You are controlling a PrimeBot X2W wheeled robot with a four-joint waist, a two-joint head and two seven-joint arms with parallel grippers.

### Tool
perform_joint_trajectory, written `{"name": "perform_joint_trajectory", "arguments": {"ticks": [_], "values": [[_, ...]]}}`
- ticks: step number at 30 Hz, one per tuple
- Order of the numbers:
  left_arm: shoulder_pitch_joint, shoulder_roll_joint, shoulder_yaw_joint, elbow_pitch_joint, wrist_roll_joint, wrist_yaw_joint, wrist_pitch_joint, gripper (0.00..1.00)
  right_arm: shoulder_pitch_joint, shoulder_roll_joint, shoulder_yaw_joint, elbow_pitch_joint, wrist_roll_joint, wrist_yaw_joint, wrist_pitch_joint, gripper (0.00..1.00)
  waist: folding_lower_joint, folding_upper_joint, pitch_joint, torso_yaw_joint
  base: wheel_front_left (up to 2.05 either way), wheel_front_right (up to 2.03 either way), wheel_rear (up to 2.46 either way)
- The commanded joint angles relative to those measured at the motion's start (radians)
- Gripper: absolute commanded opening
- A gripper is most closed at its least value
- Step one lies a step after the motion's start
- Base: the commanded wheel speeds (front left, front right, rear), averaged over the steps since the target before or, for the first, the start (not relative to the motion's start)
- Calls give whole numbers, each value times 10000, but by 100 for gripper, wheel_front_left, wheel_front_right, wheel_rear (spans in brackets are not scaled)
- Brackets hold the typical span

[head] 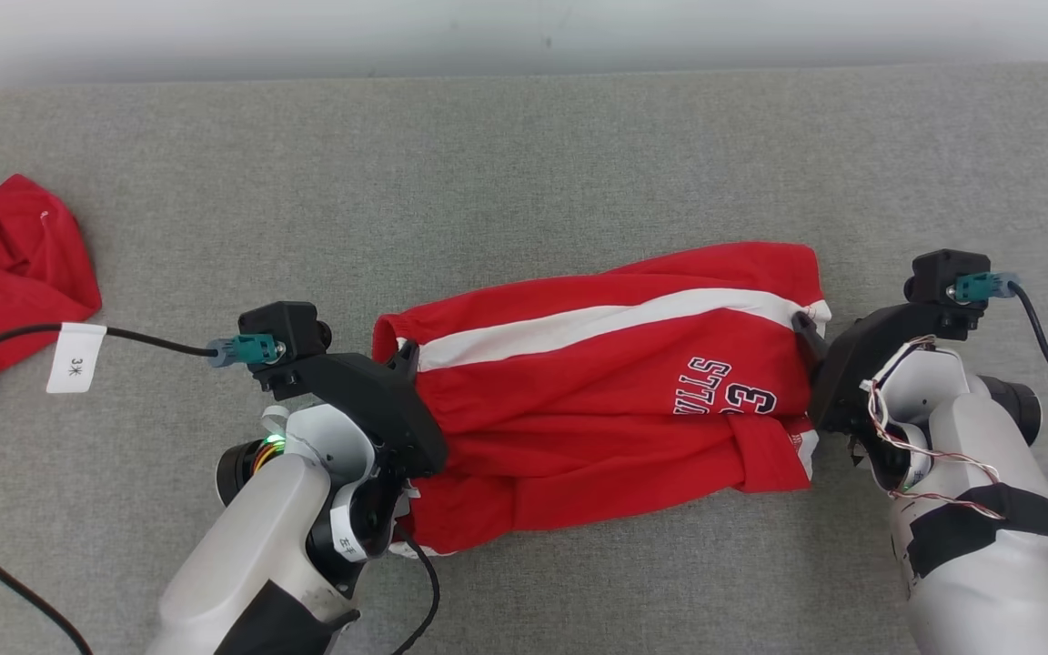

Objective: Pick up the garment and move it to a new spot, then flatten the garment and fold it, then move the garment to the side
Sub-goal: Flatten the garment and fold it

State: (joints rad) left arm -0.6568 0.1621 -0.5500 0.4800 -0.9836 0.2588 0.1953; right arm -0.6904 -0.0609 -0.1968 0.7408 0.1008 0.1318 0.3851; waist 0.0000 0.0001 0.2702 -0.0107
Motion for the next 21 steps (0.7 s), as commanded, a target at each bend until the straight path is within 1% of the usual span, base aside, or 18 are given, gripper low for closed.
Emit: {"name": "perform_joint_trajectory", "arguments": {"ticks": [1, 4, 5, 6, 7, 9, 10, 11, 12, 13, 21], "values": [[-66, -13, -49, 21, 73, 31, 33, 0, -111, 61, 47, 151, 45, -22, -56, 100, 0, -1, 31, 39, 0, 0, 0], [-63, -33, -97, 26, 79, 17, 47, 0, -161, 64, 50, 413, 3, -22, -10, 100, 0, -1, 64, 99, 0, 0, 0], [-70, -27, -104, 26, 77, 8, 63, 0, -171, 69, 38, 492, -23, -22, -16, 95, 0, -1, 75, 123, 0, 0, 0], [-80, -15, -106, 32, 75, 0, 61, 0, -171, 74, 35, 562, -46, -22, -7, 74, 0, -1, 87, 143, 0, 0, 0], [-90, -11, -109, 28, 74, 1, 64, 0, -175, 80, 43, 640, -81, -22, -1, 39, 0, -1, 98, 158, 0, 0, 0], [-96, -10, -119, -7, 72, 25, 80, 0, -225, 87, 46, 764, -108, -22, -33, 0, 0, -1, 112, 183, 0, 0, 0], [-95, -2, -123, -22, 73, 33, 80, 0, -242, 88, 57, 813, -149, -22, -53, 0, 0, -1, 108, 192, 0, 0, 0], [-89, 20, -132, -34, 88, 40, 82, 11, -243, 87, 63, 852, -178, -22, -77, 0, 0, -1, 99, 198, 0, 0, 0], [-89, 59, -178, -44, 127, 25, 118, 47, -235, 79, 65, 888, -203, -22, -78, 0, 0, -1, 84, 203, 0, 0, 0], [-77, 99, -201, -64, 146, 23, 152, 100, -233, 59, 68, 923, -217, -22, -84, 0, 0, -1, 66, 207, 0, 0, 0], [-247, 525, -252, -246, 27, 73, 822, 100, -303, -104, 118, 1032, -254, -22, -263, 0, 0, -1, -161, 159, 0, 0, 0]]}}
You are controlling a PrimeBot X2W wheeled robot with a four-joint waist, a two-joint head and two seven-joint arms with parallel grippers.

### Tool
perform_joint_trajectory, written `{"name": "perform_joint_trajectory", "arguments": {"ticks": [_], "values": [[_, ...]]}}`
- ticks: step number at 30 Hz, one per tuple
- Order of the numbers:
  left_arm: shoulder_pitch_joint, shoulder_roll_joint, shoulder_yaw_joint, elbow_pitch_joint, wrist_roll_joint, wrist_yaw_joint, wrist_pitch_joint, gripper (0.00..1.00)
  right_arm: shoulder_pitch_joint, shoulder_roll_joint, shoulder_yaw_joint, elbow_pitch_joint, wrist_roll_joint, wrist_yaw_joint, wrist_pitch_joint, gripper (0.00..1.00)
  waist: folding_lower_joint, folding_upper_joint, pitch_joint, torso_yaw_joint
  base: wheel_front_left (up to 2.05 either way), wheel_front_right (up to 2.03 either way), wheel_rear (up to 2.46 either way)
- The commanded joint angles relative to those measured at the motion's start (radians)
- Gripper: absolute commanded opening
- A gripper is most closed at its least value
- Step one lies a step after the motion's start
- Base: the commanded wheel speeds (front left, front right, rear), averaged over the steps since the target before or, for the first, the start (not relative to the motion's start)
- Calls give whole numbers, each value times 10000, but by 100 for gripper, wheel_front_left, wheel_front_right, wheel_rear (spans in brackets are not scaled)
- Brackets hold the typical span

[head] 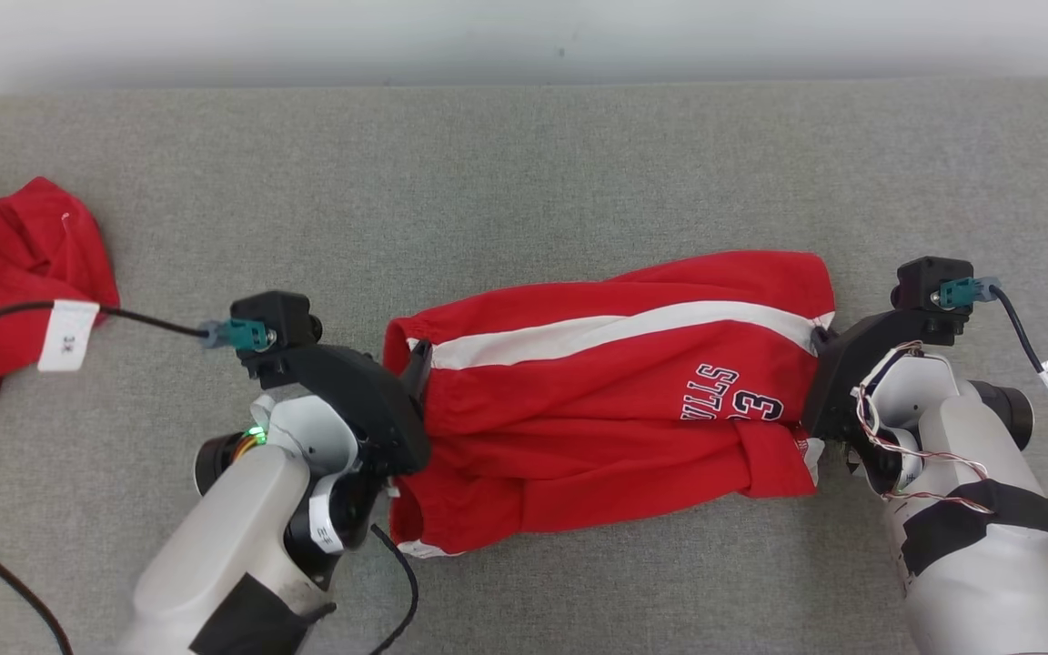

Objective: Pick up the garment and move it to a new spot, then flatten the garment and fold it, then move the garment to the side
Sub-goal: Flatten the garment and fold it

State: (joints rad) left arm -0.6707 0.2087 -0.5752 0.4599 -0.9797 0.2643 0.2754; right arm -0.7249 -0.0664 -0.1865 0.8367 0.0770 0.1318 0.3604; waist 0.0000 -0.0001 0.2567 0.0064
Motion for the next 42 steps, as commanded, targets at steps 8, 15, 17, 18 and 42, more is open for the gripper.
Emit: {"name": "perform_joint_trajectory", "arguments": {"ticks": [8, 15, 17, 18, 42], "values": [[-362, 208, -356, -160, -55, -83, 928, 100, -63, -49, 150, 162, 130, -22, -64, 0, 0, 1, 23, -87, 0, 0, 0], [-575, 297, -417, -202, -72, -9, 1234, 47, -103, -115, 230, 290, 174, -22, -148, 0, 0, 1, 21, -171, 0, 0, 0], [-627, 377, -412, -254, -128, 56, 1430, 65, -105, -163, 235, 330, 180, -22, -168, 0, 0, 1, -11, -168, 0, 0, 0], [-653, 417, -415, -282, -175, 92, 1584, 72, -103, -173, 240, 355, 181, -22, -182, 0, 0, 1, -30, -163, 0, 0, 0], [-1161, 537, -319, -441, -580, -202, 2359, 0, -409, -167, 365, 528, 425, -22, -602, 0, 0, 1, -8, -217, 0, 0, 0]]}}
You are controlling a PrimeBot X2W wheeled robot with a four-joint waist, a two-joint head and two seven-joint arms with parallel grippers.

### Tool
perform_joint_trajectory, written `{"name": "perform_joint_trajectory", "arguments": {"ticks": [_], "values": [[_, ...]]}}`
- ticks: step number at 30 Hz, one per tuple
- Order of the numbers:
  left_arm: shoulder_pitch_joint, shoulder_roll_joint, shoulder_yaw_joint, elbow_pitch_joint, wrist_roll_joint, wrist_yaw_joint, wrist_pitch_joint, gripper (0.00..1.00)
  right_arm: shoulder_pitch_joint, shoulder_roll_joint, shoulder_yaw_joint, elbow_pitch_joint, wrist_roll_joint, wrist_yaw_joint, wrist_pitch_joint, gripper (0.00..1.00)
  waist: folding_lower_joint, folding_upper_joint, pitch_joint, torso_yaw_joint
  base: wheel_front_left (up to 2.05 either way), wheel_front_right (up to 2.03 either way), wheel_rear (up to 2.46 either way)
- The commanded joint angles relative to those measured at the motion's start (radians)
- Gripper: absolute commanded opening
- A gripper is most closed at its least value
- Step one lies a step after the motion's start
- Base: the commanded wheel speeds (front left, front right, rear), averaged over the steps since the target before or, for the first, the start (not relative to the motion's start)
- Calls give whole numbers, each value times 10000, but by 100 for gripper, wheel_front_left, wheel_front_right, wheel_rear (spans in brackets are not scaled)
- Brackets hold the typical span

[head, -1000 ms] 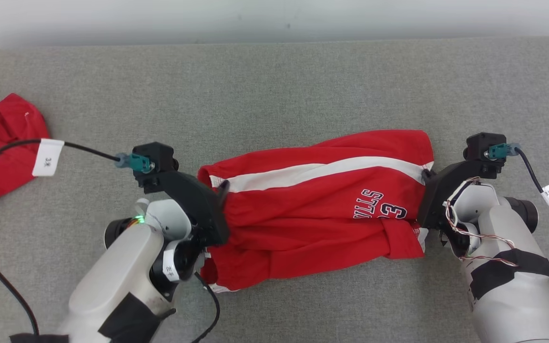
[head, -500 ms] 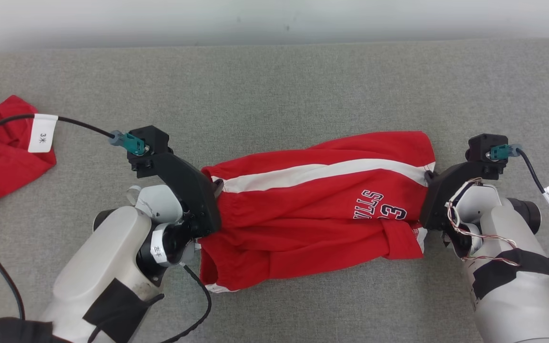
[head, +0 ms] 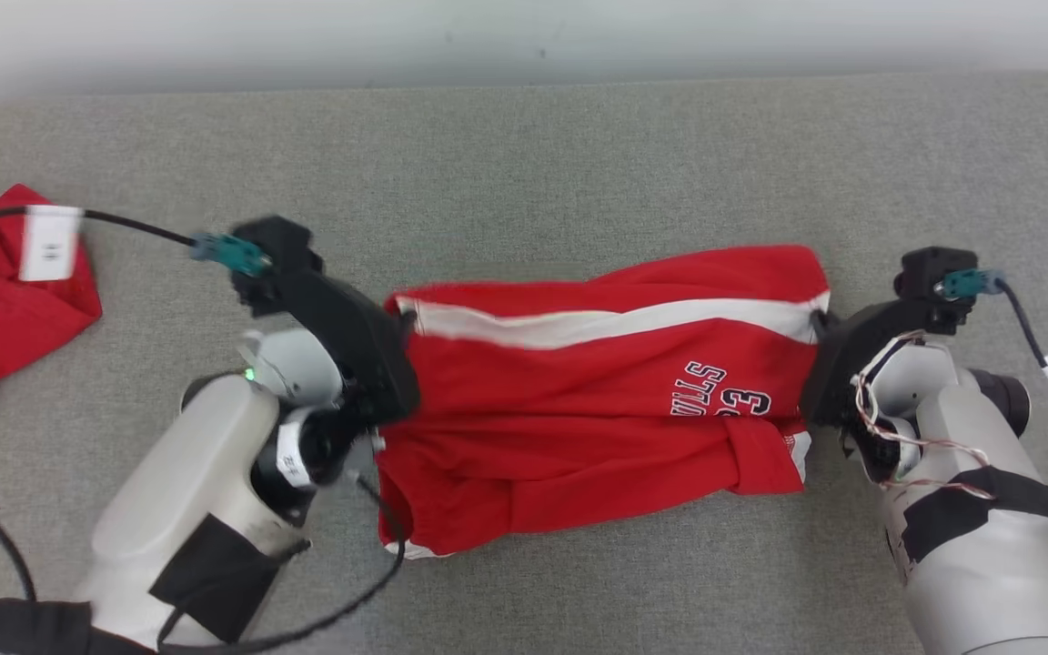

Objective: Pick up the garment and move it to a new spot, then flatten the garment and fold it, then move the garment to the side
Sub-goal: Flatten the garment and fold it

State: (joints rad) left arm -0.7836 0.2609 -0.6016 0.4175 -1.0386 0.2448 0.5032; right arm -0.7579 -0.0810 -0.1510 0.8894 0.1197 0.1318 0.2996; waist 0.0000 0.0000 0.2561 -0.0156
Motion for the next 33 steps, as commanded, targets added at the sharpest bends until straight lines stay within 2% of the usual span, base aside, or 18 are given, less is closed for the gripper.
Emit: {"name": "perform_joint_trajectory", "arguments": {"ticks": [1, 4, 7, 10, 12, 14, 18, 21, 24, 28, 31, 33], "values": [[-23, -63, 143, -56, -83, -76, -219, 0, -168, 8, 42, -110, 168, -22, -154, 0, 0, 0, -8, 13, 0, 0, 0], [72, -289, 791, -197, -450, -300, -1107, 0, -317, 43, 105, -489, 730, -22, -735, 0, 0, 0, 3, 32, 0, 0, 0], [17, -485, 1415, -352, -917, -827, -1741, 0, -563, 74, 365, -964, 1421, -22, -1138, 0, 0, 0, 170, -4, 0, 0, 0], [-319, -569, 2103, -532, -1426, -1305, -2180, 0, -985, 19, 1083, -1606, 2269, -22, -1212, 0, 0, 0, 463, -160, 0, 0, 0], [-574, -558, 2610, -581, -1862, -1546, -2334, 0, -1339, -354, 1778, -2014, 2460, -22, -1322, 0, 0, 0, 711, -351, 0, 0, 0], [-977, -395, 3089, -600, -2132, -1616, -2408, 0, -1871, -453, 2219, -2378, 2907, -22, -1542, 0, 0, 0, 1034, -572, 0, 0, 0], [-1975, -168, 4069, -784, -2715, -1714, -2550, 0, -3320, -775, 2917, -2669, 2997, -22, -2274, 0, 0, 0, 1721, -940, 0, 0, 0], [-2860, 225, 4501, -937, -2409, -1920, -3109, 0, -4452, -921, 3149, -2529, 2955, -22, -2993, 0, 0, 0, 2180, -1123, 0, 0, 0], [-3762, 341, 4726, -945, -1885, -2252, -4065, 0, -5558, -1028, 3097, -2302, 2672, -22, -3933, 0, 0, 0, 2537, -1172, 0, 0, 0], [-4739, 481, 4701, -860, -1058, -2934, -5253, 0, -6772, -1104, 2763, -1835, 1938, -24, -5197, 0, 0, 0, 2680, -1132, 0, 0, 0], [-5102, 449, 4576, -995, -592, -3408, -6094, 0, -7395, -1058, 2473, -1759, 1488, -25, -5541, 0, 0, 0, 2746, -972, 0, 0, 0], [-5071, 443, 4421, -1036, -445, -3508, -6261, 0, -7477, -1070, 2490, -1773, 1363, -25, -5581, 0, 0, 0, 2766, -907, 0, 0, 0]]}}
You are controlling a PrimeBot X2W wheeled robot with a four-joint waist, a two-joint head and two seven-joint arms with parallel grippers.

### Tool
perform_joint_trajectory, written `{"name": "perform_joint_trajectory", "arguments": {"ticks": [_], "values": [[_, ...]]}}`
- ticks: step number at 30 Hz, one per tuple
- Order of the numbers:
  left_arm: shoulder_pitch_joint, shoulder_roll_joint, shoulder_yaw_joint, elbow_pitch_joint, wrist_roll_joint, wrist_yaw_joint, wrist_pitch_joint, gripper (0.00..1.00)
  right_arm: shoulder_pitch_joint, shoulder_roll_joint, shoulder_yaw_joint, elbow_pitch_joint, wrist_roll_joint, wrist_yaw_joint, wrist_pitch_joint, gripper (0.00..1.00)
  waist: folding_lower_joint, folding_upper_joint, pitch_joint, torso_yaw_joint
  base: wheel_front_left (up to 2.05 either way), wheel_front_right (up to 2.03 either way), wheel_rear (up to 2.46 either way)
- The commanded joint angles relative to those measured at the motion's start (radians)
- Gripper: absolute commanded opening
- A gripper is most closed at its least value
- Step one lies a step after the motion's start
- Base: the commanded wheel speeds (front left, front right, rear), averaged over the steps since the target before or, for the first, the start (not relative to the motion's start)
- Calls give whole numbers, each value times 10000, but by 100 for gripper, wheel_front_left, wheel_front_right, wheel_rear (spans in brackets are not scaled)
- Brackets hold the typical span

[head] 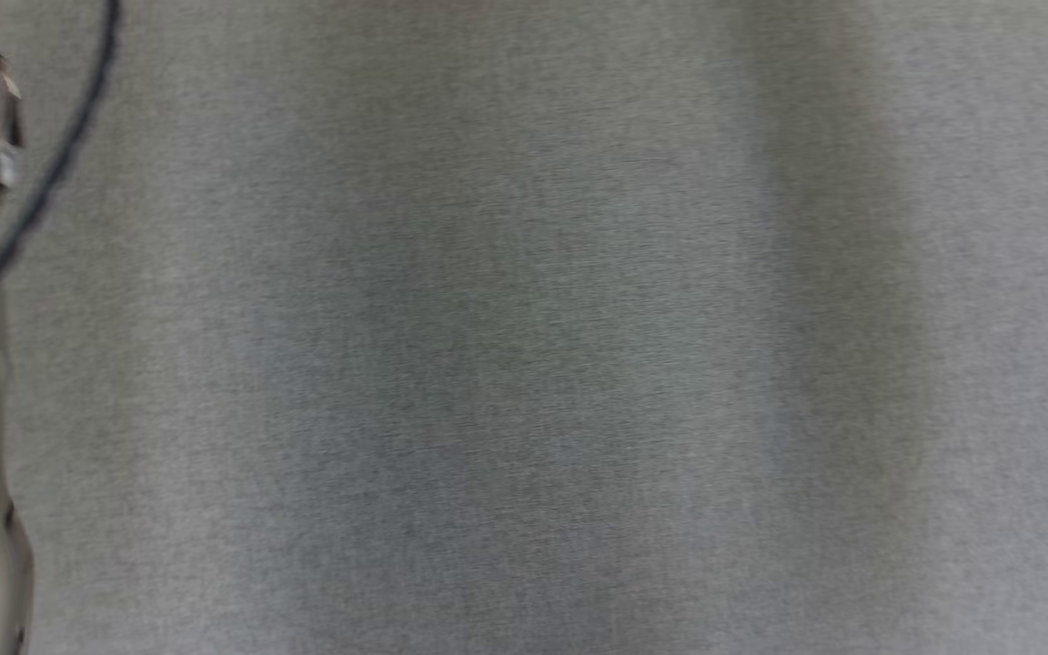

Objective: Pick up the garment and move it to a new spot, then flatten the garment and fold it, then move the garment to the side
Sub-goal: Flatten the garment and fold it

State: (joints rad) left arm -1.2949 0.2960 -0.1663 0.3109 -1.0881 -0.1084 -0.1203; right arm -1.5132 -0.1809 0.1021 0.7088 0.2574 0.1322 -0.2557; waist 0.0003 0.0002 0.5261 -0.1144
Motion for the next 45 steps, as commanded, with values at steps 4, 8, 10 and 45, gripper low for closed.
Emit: {"name": "perform_joint_trajectory", "arguments": {"ticks": [4, 8, 10, 45], "values": [[960, 181, -758, -261, 355, -219, -566, 0, 654, -323, 837, 75, -61, -28, -21, 0, -3, -2, 133, 396, 0, 0, 0], [2293, 444, -1704, -844, 340, -245, -872, 0, 1708, -814, 1891, 10, 375, -28, 234, 0, -3, -2, -27, 533, 0, 0, 0], [3089, 635, -2063, -1169, 197, -221, -1058, 0, 2396, -1148, 2284, -151, 601, -28, 300, 0, -3, -2, -229, 560, 0, 0, 0], [12802, 1892, -4286, -1899, 1452, 209, -1278, 0, 16123, -925, -1200, -8736, 1102, -29, 7418, 0, -3, -2, -4054, 620, 0, 0, 0]]}}
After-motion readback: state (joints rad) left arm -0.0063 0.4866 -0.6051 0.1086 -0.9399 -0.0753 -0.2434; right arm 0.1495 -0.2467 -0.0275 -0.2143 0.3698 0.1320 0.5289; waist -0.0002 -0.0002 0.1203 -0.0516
